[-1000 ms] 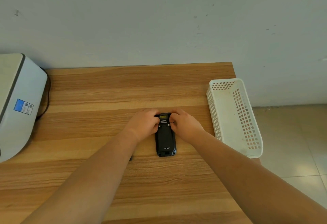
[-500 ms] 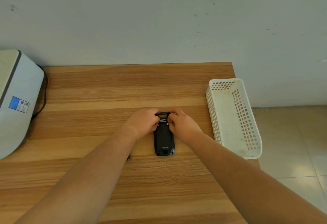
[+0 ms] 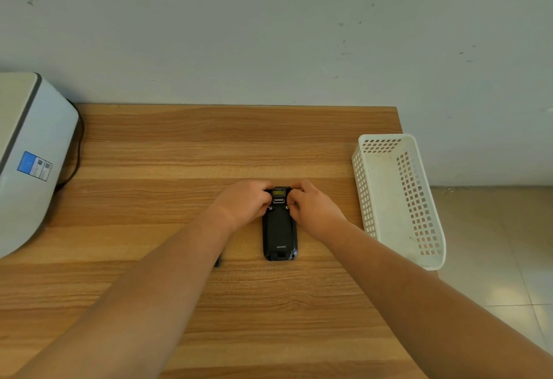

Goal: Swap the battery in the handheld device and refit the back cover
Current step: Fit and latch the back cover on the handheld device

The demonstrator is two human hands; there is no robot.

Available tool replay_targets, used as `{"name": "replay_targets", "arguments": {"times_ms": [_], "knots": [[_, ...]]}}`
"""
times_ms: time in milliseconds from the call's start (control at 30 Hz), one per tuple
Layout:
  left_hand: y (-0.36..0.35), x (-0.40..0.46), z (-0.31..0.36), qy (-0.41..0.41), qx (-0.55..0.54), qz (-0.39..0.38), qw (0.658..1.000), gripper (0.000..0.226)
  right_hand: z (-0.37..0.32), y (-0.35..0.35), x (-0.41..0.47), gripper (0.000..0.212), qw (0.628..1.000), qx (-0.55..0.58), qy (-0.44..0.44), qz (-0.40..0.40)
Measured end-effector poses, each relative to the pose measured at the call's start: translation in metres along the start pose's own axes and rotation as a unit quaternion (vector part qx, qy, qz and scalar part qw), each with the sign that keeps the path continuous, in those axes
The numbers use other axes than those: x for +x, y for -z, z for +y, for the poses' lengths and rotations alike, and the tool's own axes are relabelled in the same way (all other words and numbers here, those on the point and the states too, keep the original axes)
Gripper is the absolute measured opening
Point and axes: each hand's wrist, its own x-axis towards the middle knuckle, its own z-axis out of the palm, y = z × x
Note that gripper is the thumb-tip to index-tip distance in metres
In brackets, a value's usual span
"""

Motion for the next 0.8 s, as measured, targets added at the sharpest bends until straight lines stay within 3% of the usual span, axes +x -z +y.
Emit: {"name": "replay_targets", "arguments": {"times_ms": [400, 600, 800], "knots": [[0.009, 0.006, 0.006, 0.022, 0.038, -0.033, 0.998, 0.018, -0.002, -0.001, 0.000, 0.021, 1.000, -0.002, 0.010, 0.004], [0.011, 0.004, 0.008, 0.049, -0.003, -0.027, 0.998, 0.016, -0.002, -0.003, -0.002, 0.021, 1.000, -0.023, 0.010, 0.014], [0.004, -0.027, 0.016, 0.137, -0.081, 0.015, 0.987, 0.046, 0.002, 0.009, 0.002, 0.020, 0.998, -0.032, 0.037, -0.030]]}}
